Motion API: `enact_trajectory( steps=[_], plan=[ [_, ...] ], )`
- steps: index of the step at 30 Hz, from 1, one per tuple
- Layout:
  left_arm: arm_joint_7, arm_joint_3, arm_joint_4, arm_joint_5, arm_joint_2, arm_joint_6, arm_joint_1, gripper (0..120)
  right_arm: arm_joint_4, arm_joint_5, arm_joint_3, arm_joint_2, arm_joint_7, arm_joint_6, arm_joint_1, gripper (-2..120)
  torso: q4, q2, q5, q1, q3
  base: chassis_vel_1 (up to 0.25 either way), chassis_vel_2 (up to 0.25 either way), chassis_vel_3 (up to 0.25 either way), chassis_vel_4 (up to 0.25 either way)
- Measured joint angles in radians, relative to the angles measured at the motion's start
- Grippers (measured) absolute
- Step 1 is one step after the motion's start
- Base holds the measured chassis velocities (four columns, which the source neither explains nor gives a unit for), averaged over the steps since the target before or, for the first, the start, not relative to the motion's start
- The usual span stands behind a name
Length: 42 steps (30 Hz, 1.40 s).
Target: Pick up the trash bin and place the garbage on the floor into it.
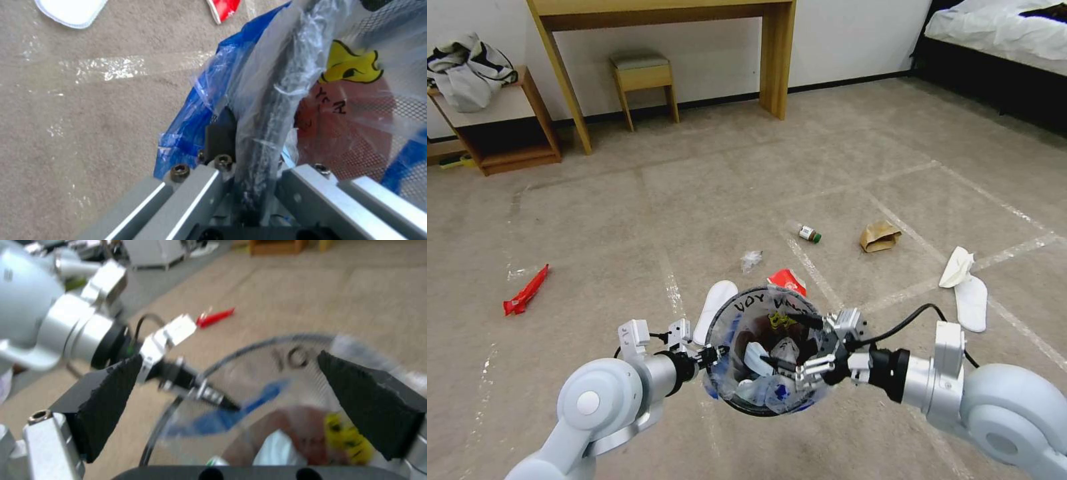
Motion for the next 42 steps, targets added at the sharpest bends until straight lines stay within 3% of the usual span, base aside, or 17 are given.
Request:
enact_trajectory(
  steps=[6,15,29,35,42],
  plan=[
    [0.018,-0.067,0.007,0.031,0.010,0.000,0.038,0,-0.055,0.095,0.049,0.034,0.055,0.013,0.088,100,0.0003,0.000,-0.0002,0.000,0.000,0.000,0.000,0.000,0.000],
    [0.041,-0.141,-0.002,0.061,0.028,0.000,0.077,0,-0.138,0.048,0.051,0.064,0.088,0.019,0.104,100,0.0002,0.000,0.0000,0.000,0.000,0.000,0.000,0.000,0.000],
    [0.083,-0.178,-0.008,0.128,0.044,0.000,0.139,0,-0.224,-0.047,0.077,0.110,0.147,0.024,0.068,100,0.0001,0.000,0.0000,0.000,0.000,0.000,0.000,0.000,0.000],
    [0.147,-0.222,-0.009,0.209,0.046,0.000,0.183,0,-0.250,-0.097,0.088,0.135,0.184,0.029,0.048,100,0.0002,0.000,0.0000,0.000,0.000,0.000,0.000,0.000,0.000],
    [0.170,-0.229,0.005,0.263,0.043,-0.006,0.199,0,-0.276,-0.164,0.094,0.174,0.187,0.034,0.025,100,0.0001,0.000,0.0000,0.000,0.000,0.000,0.000,0.000,0.000]
  ],
)
